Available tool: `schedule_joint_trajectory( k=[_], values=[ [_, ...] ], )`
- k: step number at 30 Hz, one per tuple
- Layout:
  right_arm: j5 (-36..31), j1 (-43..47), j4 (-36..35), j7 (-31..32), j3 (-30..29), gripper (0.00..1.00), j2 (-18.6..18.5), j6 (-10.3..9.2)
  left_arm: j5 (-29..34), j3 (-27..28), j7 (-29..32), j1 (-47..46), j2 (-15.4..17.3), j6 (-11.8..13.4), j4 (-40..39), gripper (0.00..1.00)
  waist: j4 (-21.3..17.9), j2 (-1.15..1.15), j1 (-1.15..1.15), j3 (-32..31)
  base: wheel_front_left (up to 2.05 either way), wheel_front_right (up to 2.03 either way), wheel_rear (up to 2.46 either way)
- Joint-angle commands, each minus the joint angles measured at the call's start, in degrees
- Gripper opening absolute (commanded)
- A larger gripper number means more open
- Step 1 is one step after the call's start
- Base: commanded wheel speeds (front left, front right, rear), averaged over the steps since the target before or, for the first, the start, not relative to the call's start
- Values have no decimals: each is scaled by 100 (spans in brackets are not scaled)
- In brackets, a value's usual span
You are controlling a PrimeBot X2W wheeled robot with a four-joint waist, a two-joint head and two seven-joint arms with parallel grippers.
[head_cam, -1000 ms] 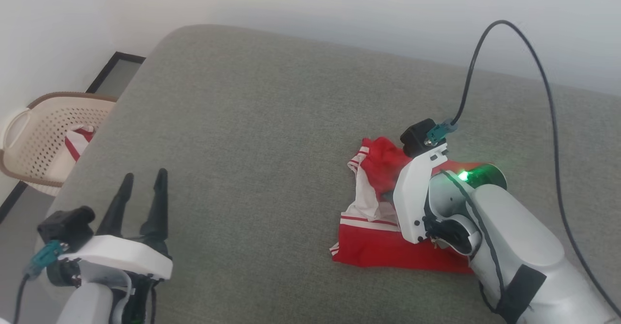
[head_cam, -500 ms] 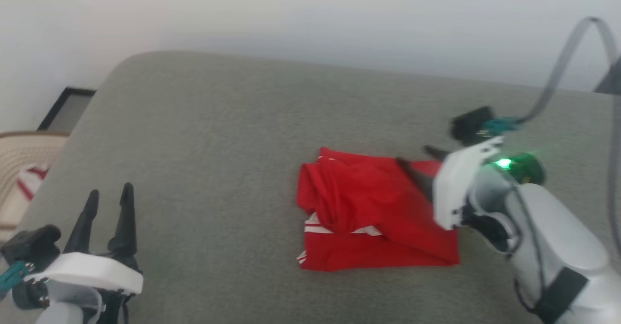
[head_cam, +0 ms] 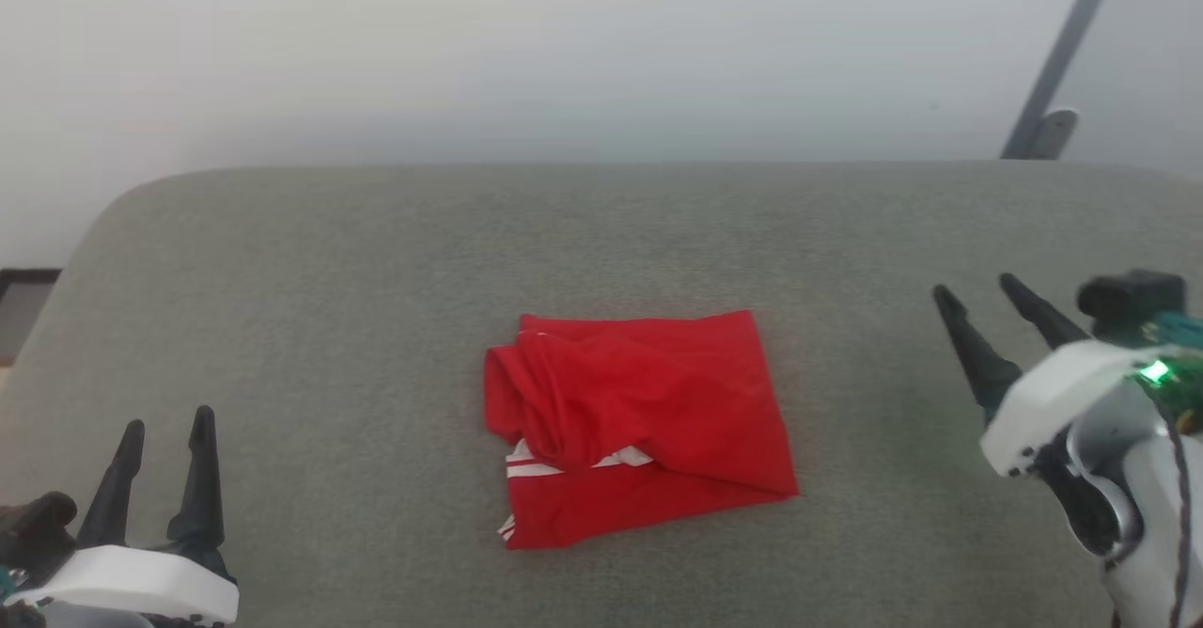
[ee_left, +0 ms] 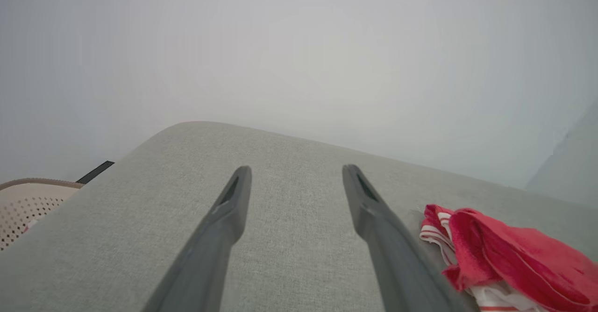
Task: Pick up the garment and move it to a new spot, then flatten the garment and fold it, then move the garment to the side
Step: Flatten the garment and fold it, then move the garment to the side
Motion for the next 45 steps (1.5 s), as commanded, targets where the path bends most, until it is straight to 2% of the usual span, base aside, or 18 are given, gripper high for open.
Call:
schedule_joint_trajectory(
  k=[1,10,23,34,45],
  values=[
    [-53,90,-34,-67,-36,100,15,2,40,24,-22,60,-13,-8,-35,100,-95,0,0,-21,0,0,0],
    [-387,832,-384,-578,-755,100,198,2,105,68,-22,248,1,-8,-215,100,-324,0,0,13,0,0,0],
    [-636,1234,-664,-595,-1069,100,527,2,107,7,-22,212,114,-8,-203,100,-378,0,0,61,0,0,0],
    [-619,1297,-719,-396,-971,100,629,2,63,-87,-22,135,111,-8,-122,100,-255,0,0,56,0,0,0],
    [-477,890,-571,309,-301,100,646,2,27,-324,-22,-48,41,-8,-7,100,289,0,0,215,0,0,0]
  ],
)
